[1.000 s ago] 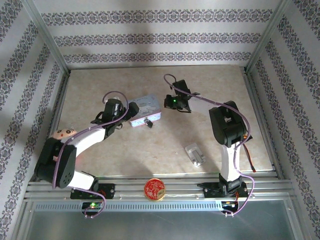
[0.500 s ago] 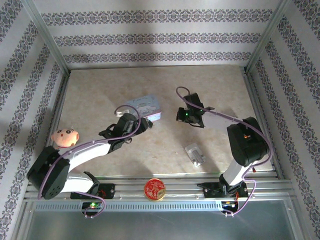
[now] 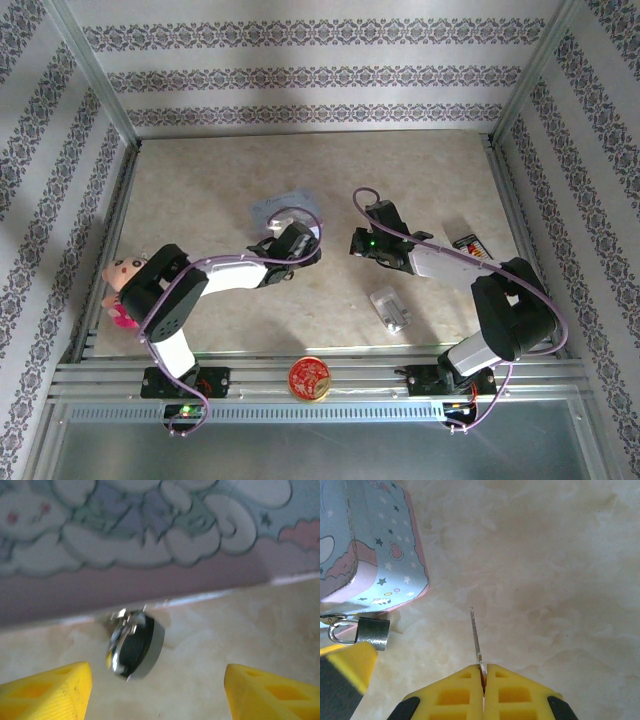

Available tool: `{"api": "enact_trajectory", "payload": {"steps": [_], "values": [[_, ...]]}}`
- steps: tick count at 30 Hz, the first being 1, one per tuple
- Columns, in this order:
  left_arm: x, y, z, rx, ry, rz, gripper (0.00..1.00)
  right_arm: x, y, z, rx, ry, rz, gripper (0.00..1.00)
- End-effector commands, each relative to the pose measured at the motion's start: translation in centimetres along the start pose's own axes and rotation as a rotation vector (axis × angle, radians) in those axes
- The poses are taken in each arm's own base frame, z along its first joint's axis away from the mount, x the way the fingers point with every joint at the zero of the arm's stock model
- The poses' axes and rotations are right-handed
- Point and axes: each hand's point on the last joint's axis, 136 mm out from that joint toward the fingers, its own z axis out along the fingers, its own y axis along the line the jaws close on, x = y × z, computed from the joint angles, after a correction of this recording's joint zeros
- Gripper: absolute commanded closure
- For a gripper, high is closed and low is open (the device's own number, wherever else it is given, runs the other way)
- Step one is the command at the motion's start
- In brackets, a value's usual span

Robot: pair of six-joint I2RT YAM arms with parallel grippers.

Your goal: Unlock a padlock with a key

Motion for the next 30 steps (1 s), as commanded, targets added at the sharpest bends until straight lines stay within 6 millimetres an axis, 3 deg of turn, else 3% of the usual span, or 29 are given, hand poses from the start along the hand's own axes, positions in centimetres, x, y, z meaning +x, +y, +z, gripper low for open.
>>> {"api": "enact_trajectory", "payload": {"steps": [1, 16, 22, 25, 30], "values": [[-0.5, 1.4, 0.7, -0.143, -0.015, 0.083, 0.3, -0.5, 0.1, -0.4, 0.005, -0.035, 0.005, 1.0], [-3.2, 3.6, 0.8, -0.389, -0.105, 0.155, 0.32, -0.4, 0.3, 0.1, -0.007, -0.026, 0.0, 1.0], [-2.1, 2.9, 1.9, -0.32, -0.073, 0.146, 0.37, -0.5, 0.5, 0.3, -0.012, -0.024, -0.001, 1.0], [-1.8, 3.4, 2.2, -0.335, -0.072, 0.162, 0.41, -0.5, 0.5, 0.4, -0.015, -0.024, 0.002, 1.0], [-2.1, 4.5, 2.4, -0.402, -0.097, 0.211, 0.4, -0.3, 0.5, 0.6, -0.016, -0.02, 0.002, 1.0]]}}
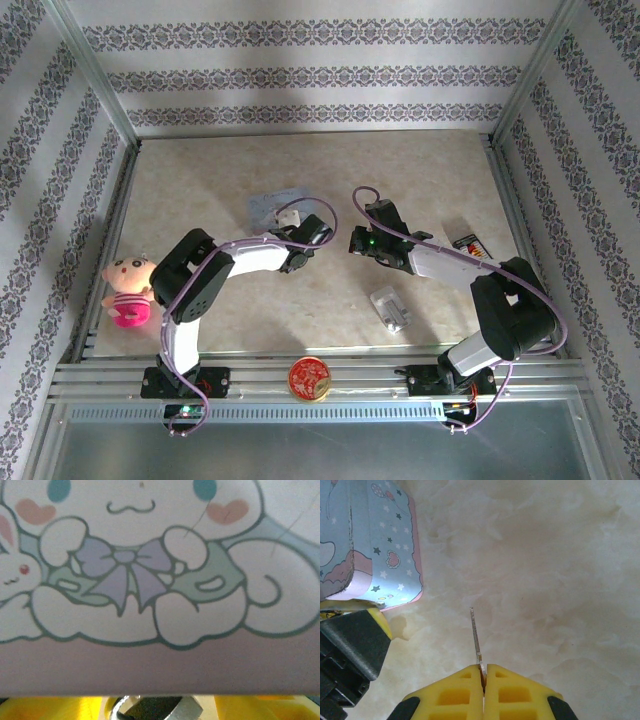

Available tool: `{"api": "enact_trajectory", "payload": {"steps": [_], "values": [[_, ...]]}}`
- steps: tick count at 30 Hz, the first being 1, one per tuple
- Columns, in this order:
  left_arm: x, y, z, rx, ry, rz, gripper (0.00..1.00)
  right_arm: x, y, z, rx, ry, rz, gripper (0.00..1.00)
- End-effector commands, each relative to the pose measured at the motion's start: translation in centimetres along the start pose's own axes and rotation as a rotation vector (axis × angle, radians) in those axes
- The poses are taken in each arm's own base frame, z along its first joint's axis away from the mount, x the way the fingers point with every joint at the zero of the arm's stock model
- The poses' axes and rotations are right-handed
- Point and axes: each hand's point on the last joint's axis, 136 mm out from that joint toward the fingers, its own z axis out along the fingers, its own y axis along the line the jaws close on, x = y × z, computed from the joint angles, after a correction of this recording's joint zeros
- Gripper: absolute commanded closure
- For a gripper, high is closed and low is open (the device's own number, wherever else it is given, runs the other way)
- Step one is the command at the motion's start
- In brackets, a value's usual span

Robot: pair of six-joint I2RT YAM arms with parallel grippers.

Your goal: Unlock a padlock with a key

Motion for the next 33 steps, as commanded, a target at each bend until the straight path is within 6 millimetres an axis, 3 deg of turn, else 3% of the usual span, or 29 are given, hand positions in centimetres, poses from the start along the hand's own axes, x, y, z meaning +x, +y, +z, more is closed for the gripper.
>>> {"api": "enact_trajectory", "payload": {"steps": [1, 8, 18, 33], "values": [[0.2, 1.0, 0.5, -0.066, -0.032, 0.063, 0.4, 0.2, 0.2, 0.5, -0.005, 0.0, 0.004, 1.0], [0.0, 1.2, 0.6, -0.077, -0.053, 0.067, 0.39, 0.3, 0.4, 0.7, -0.01, 0.009, 0.003, 1.0], [0.2, 1.8, -1.6, -0.022, -0.039, 0.017, 0.47, 0.3, 0.6, 0.6, -0.013, 0.003, -0.001, 1.0], [-0.3, 0.3, -0.2, -0.008, -0.068, 0.05, 0.44, 0.3, 0.9, 0.5, -0.017, 0.002, -0.007, 1.0]]}}
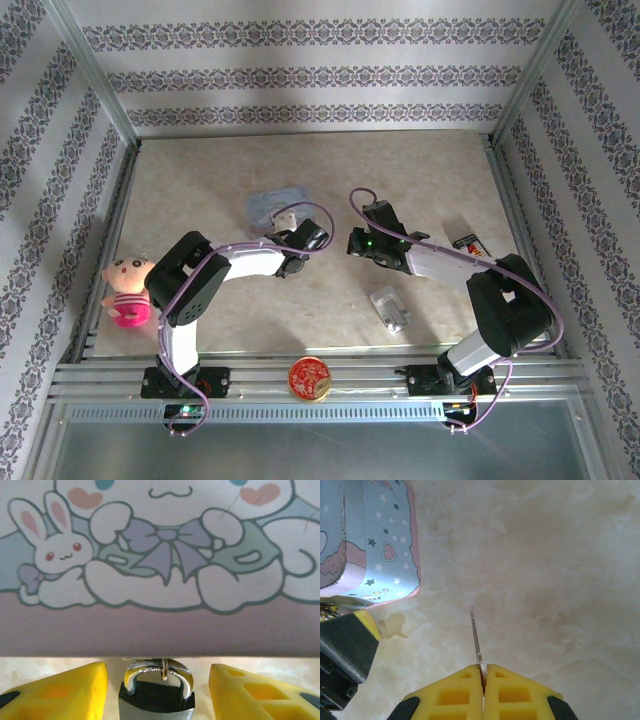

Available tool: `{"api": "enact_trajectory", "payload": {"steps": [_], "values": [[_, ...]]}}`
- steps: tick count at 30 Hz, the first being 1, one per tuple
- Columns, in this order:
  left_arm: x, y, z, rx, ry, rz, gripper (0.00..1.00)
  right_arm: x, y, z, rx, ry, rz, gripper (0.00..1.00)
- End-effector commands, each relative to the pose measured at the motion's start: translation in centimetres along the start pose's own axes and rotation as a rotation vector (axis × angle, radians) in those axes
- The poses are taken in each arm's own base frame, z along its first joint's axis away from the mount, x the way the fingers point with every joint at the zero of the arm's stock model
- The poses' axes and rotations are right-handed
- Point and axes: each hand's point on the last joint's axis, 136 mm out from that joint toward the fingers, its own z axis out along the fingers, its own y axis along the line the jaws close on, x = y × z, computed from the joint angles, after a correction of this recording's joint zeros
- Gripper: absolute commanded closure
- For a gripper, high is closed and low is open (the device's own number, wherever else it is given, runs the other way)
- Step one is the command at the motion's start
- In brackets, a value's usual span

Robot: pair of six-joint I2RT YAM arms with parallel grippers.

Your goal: Unlock a padlock with a key

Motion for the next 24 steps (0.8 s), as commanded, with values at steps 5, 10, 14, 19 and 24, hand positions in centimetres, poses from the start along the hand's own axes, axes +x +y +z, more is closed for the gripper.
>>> {"api": "enact_trajectory", "payload": {"steps": [5, 10, 14, 19, 24], "values": [[-0.4, -1.3, 0.3, 0.011, -0.026, 0.028, 0.47, -0.4, 0.8, -0.2, -0.014, -0.013, 0.001, 1.0], [-0.4, -1.6, 0.4, 0.022, -0.026, 0.021, 0.56, -0.1, 0.7, -0.1, -0.015, -0.006, 0.0, 1.0], [-0.1, -1.7, 0.7, 0.031, -0.012, 0.007, 0.57, 0.6, 0.7, 0.1, -0.024, 0.001, -0.007, 1.0], [0.4, -2.0, 1.0, 0.044, 0.01, 0.003, 0.57, 1.7, 0.6, 0.5, -0.048, 0.015, -0.009, 1.0], [0.6, -1.8, 1.0, 0.036, 0.014, 0.01, 0.58, 3.1, 0.5, 0.8, -0.072, 0.03, -0.013, 1.0]]}}
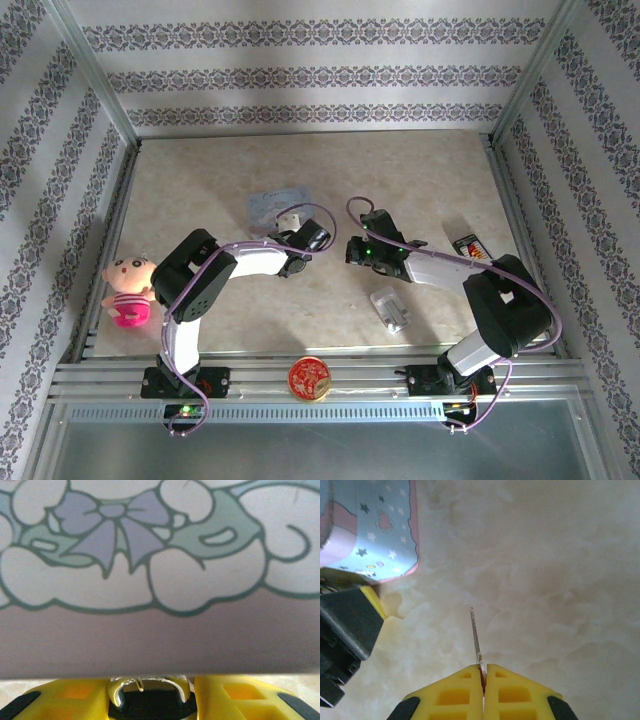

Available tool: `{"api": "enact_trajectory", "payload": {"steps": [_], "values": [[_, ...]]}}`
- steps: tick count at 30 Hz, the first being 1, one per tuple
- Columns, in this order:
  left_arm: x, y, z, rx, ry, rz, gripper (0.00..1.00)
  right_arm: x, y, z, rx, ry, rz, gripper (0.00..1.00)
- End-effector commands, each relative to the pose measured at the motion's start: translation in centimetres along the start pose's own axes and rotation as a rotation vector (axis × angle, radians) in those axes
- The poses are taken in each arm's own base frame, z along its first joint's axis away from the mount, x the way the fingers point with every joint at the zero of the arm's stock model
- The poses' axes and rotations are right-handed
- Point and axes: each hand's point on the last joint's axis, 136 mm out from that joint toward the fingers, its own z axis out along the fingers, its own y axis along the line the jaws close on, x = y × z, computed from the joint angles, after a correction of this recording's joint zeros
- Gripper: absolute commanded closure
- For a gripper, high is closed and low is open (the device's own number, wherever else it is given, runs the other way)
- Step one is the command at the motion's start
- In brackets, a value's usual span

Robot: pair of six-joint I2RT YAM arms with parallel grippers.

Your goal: Unlock a padlock with a key

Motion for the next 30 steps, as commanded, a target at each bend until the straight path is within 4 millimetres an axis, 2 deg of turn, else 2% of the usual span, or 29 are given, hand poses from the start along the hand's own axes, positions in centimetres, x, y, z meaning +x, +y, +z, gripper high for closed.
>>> {"api": "enact_trajectory", "payload": {"steps": [1, 3, 11, 14, 22, 25, 30], "values": [[0.0, -0.7, 0.2, 0.007, -0.002, -0.003, 0.6, 0.9, 0.6, 0.2, -0.045, 0.003, 0.008, 1.0], [0.2, -0.5, 0.3, -0.004, 0.002, 0.002, 0.65, 1.2, 0.5, 0.3, -0.055, 0.005, 0.014, 1.0], [-0.1, -1.1, -0.3, 0.021, 0.026, -0.009, 0.69, 2.3, 1.2, 0.1, -0.112, -0.011, -0.014, 1.0], [-0.5, -1.5, -1.0, 0.026, 0.053, -0.024, 0.78, 3.0, 1.7, 0.0, -0.155, -0.026, -0.051, 1.0], [-0.3, -3.3, -3.0, 0.083, 0.2, -0.073, 0.78, 4.3, 3.4, 0.2, -0.338, -0.056, -0.101, 1.0], [0.0, -4.5, -3.6, 0.128, 0.261, -0.082, 0.78, 4.7, 4.3, 0.5, -0.407, -0.061, -0.126, 1.0], [0.0, -5.9, -4.2, 0.188, 0.302, -0.092, 0.79, 4.7, 5.4, 1.0, -0.485, -0.088, -0.158, 1.0]]}}
